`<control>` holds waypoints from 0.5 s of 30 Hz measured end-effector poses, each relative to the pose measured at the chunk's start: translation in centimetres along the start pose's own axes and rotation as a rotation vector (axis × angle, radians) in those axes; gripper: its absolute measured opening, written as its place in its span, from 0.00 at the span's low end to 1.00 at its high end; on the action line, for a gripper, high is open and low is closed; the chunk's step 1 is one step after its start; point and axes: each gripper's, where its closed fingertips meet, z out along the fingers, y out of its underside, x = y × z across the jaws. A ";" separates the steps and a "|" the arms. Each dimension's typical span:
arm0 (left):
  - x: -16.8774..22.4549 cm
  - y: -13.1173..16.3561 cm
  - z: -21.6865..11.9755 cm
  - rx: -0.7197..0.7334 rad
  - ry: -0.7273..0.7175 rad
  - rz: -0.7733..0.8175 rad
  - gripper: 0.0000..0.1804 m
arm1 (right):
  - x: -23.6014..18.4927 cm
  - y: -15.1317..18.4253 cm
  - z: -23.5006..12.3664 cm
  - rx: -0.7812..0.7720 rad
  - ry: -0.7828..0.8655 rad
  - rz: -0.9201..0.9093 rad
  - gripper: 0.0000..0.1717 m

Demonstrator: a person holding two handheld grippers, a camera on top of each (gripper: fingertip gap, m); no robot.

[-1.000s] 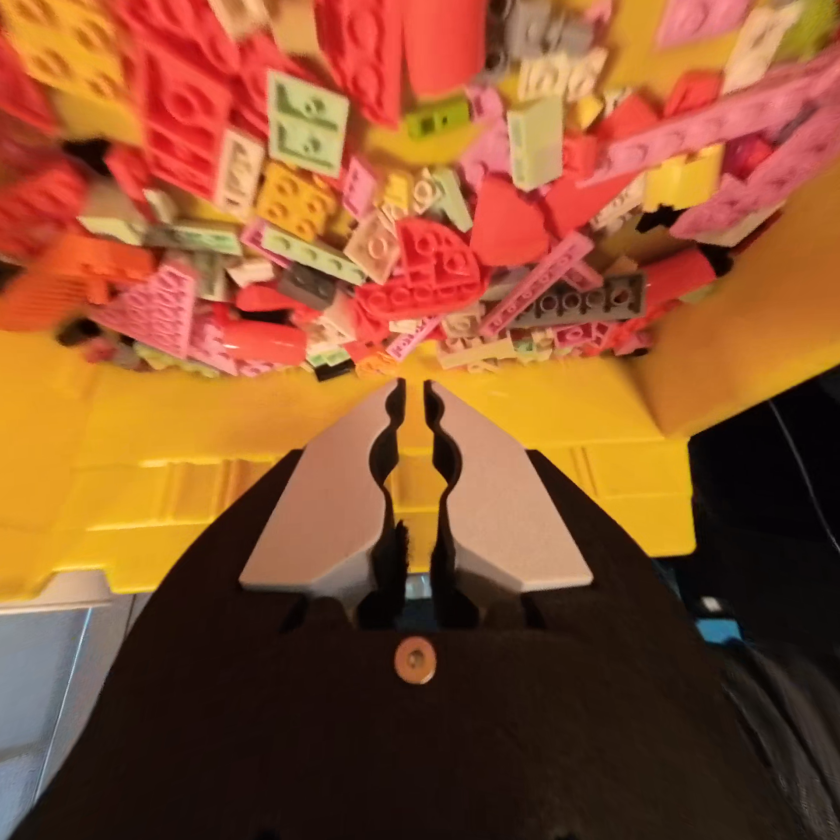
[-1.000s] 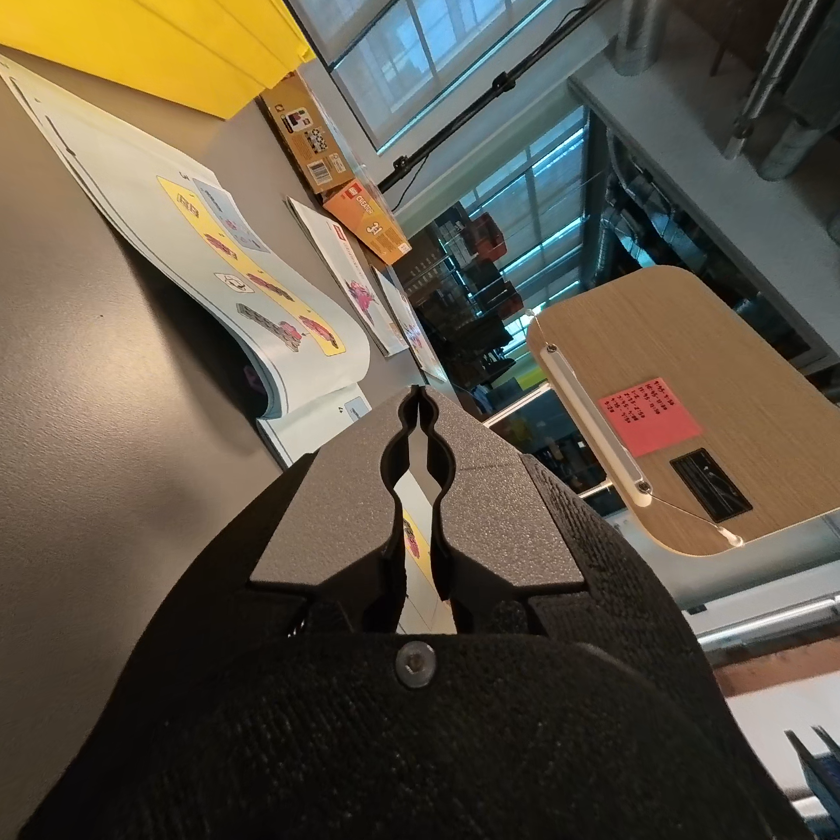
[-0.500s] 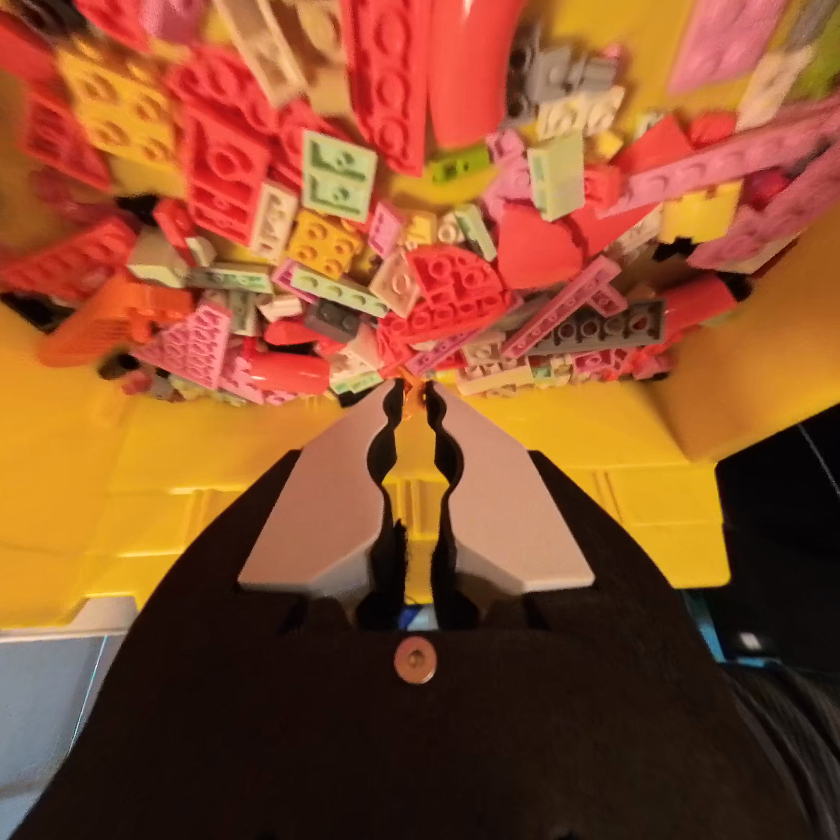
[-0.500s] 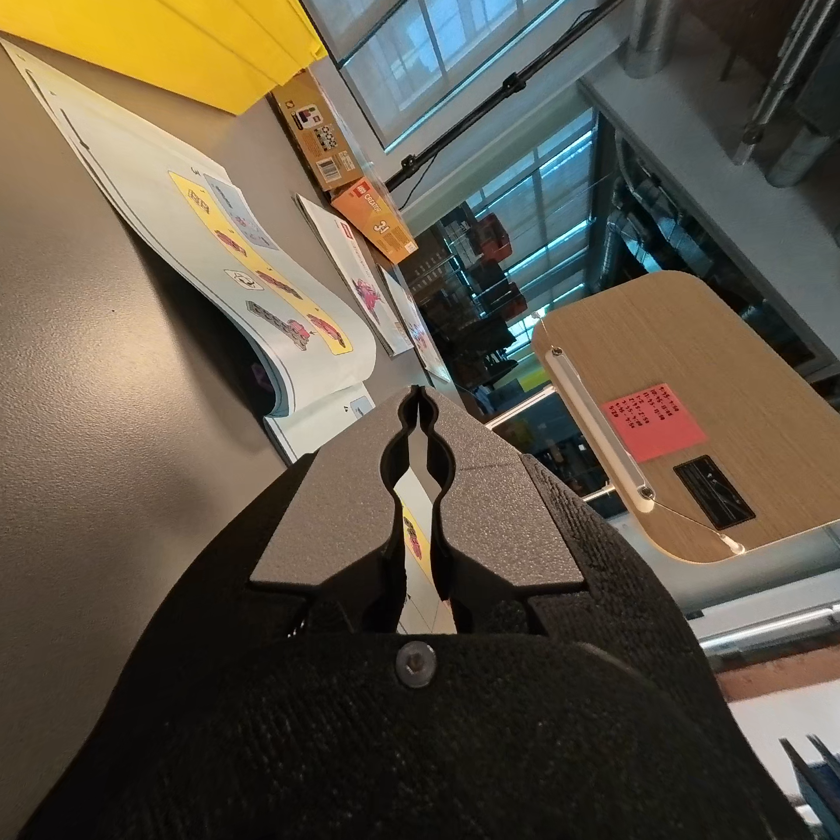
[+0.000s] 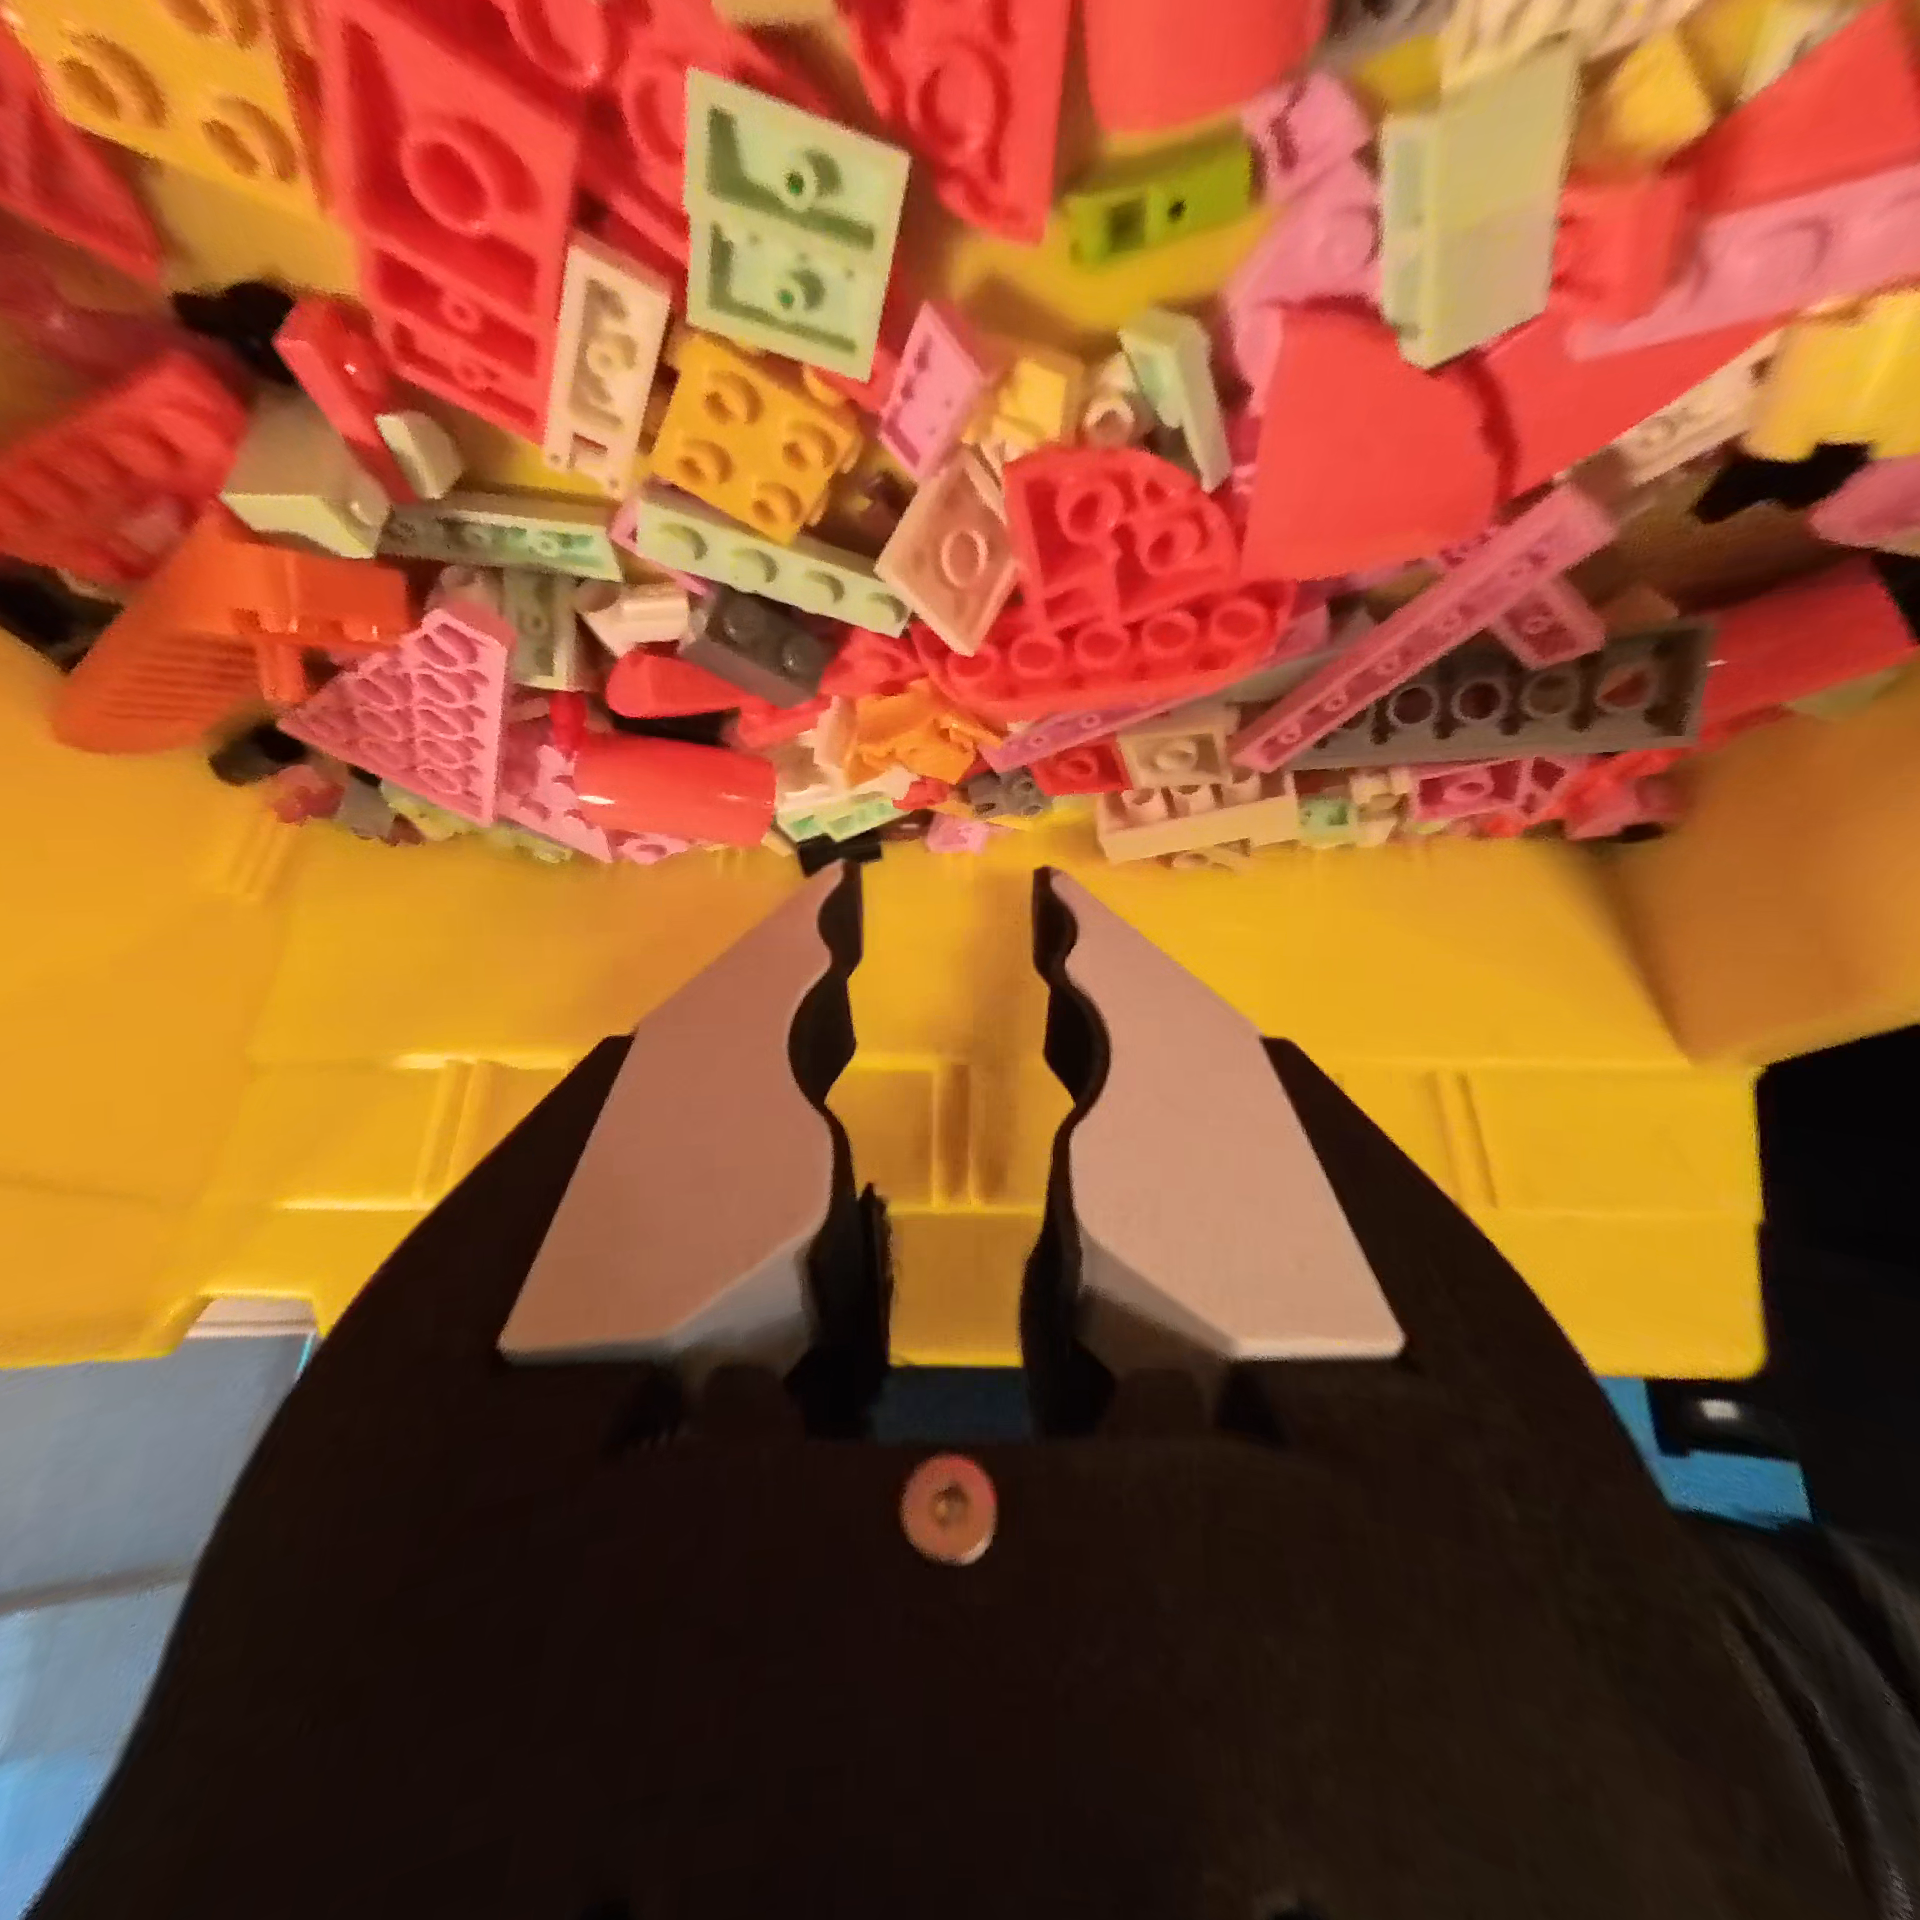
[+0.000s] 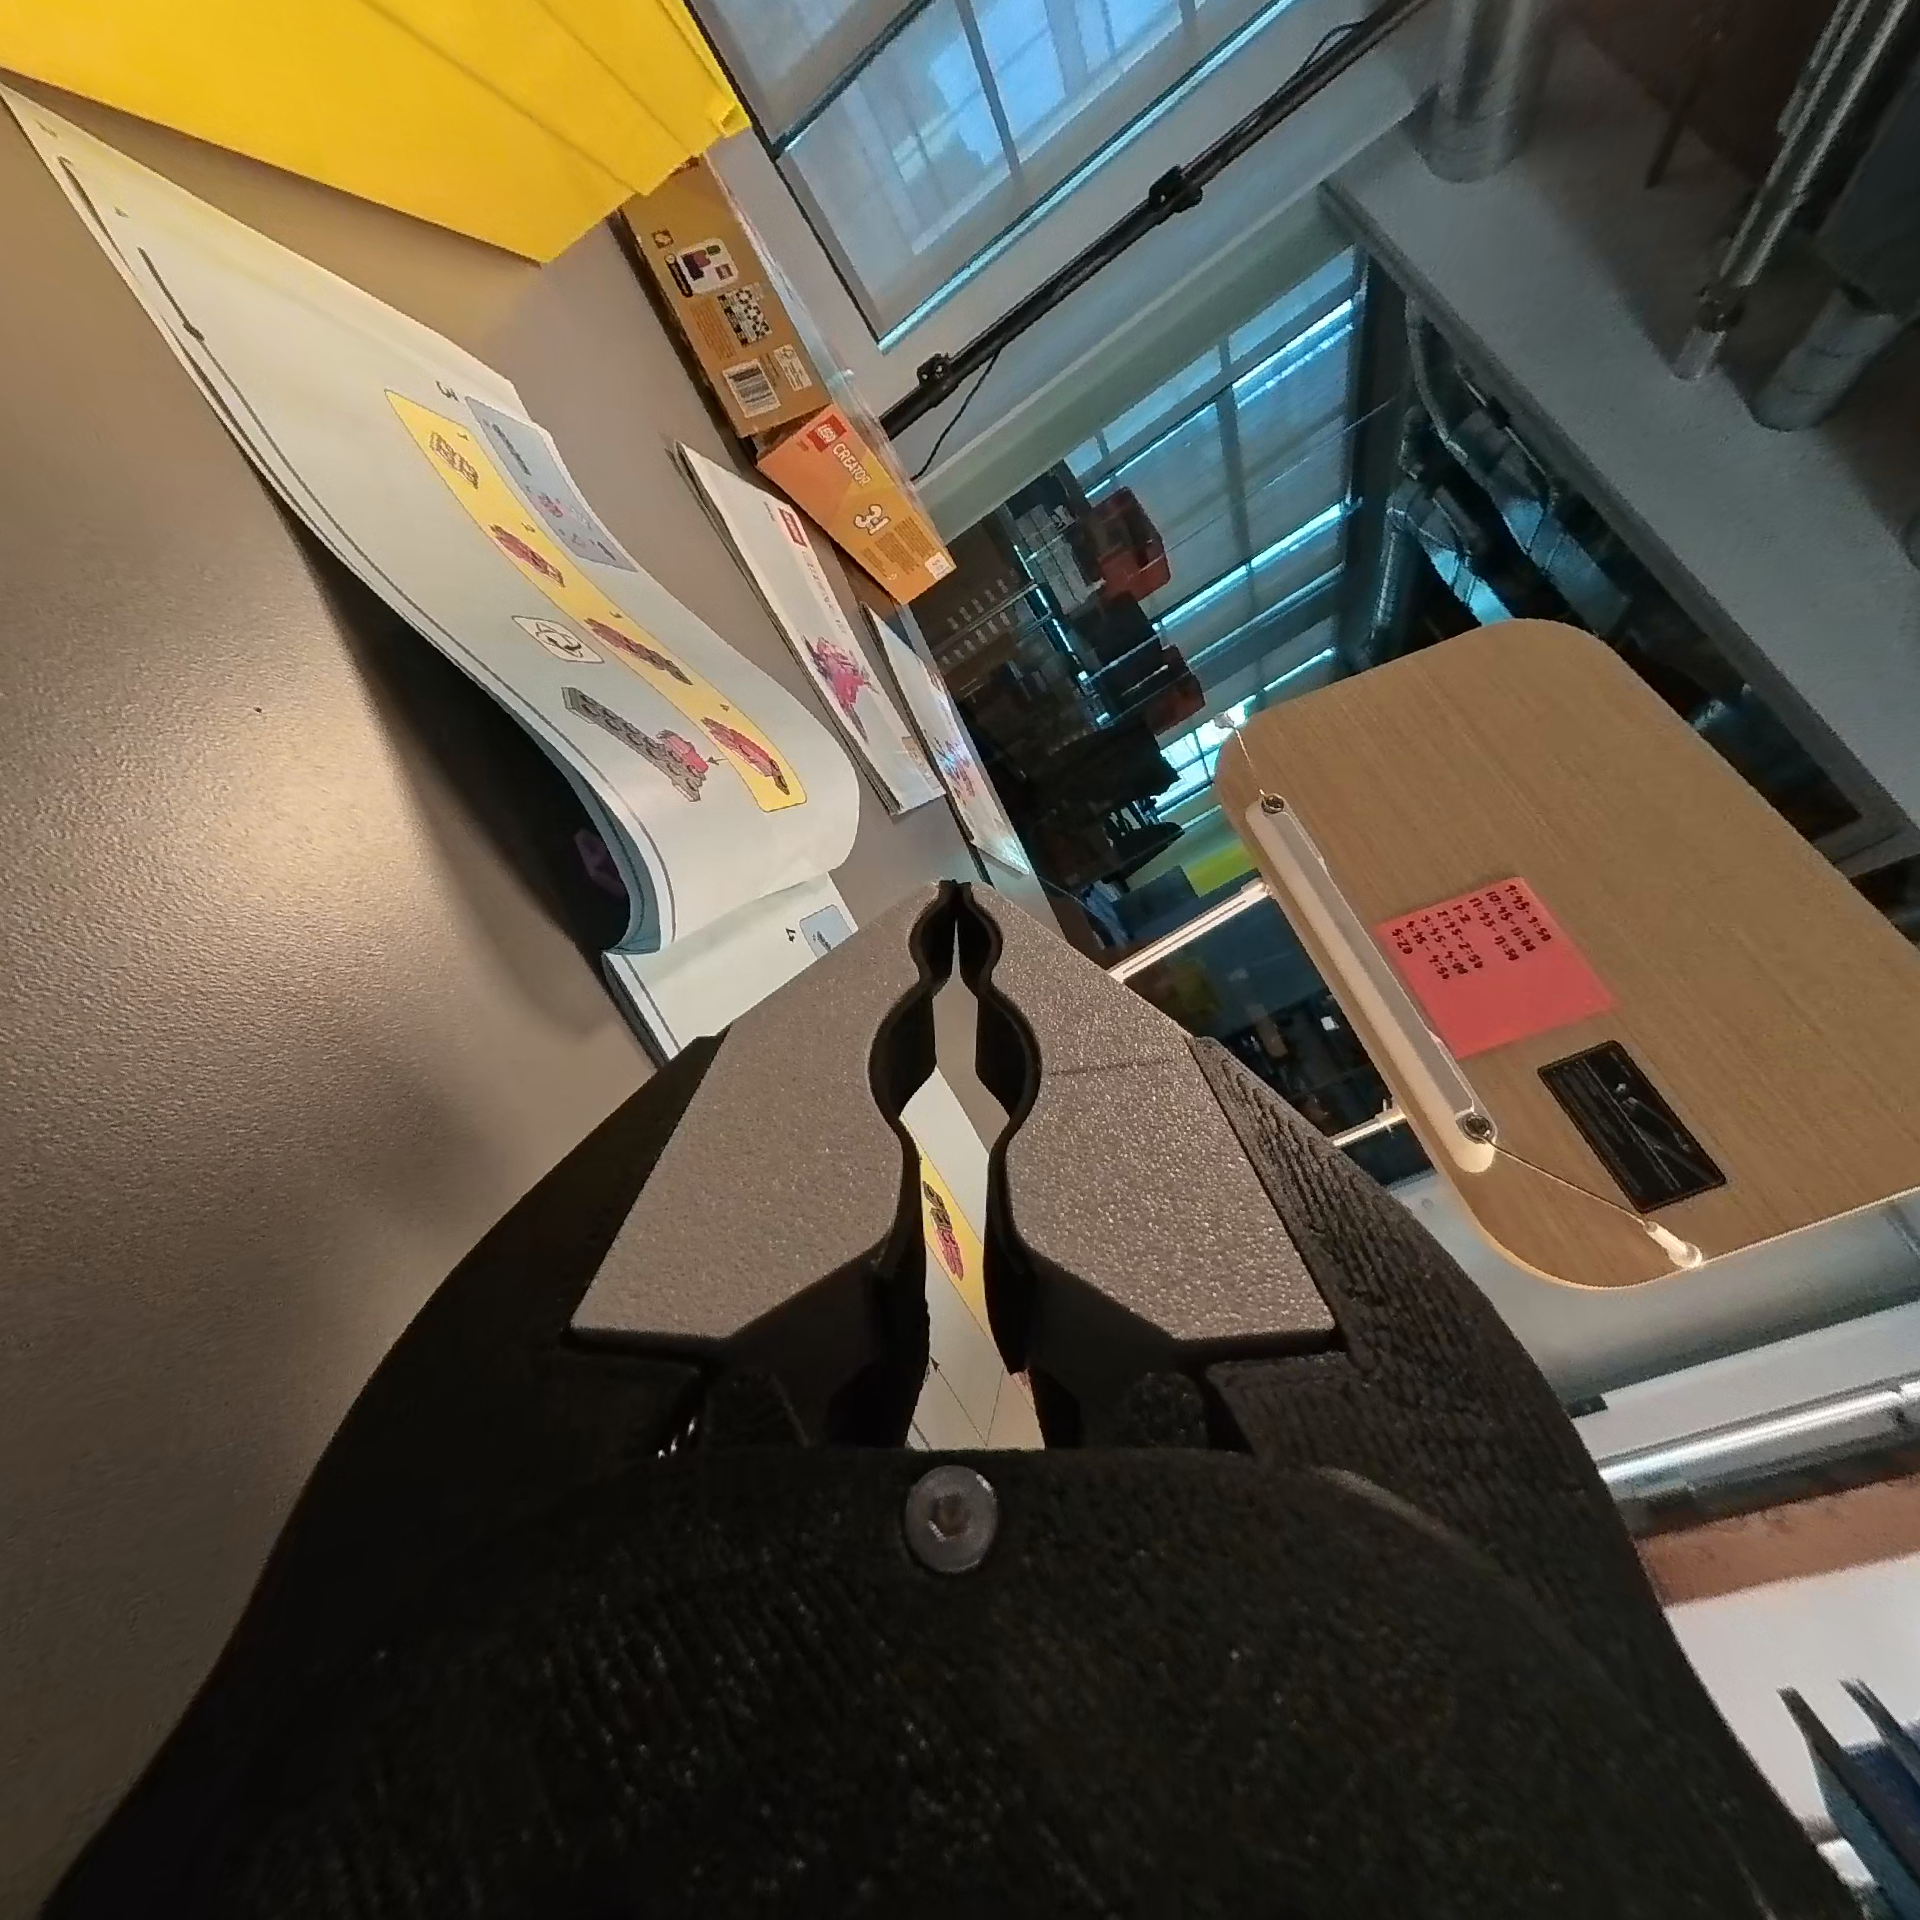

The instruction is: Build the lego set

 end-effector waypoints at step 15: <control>0.4 -0.4 0.8 0.010 -0.005 0.050 0.14 | -0.1 0.0 0.0 0.000 -0.001 -0.004 0.00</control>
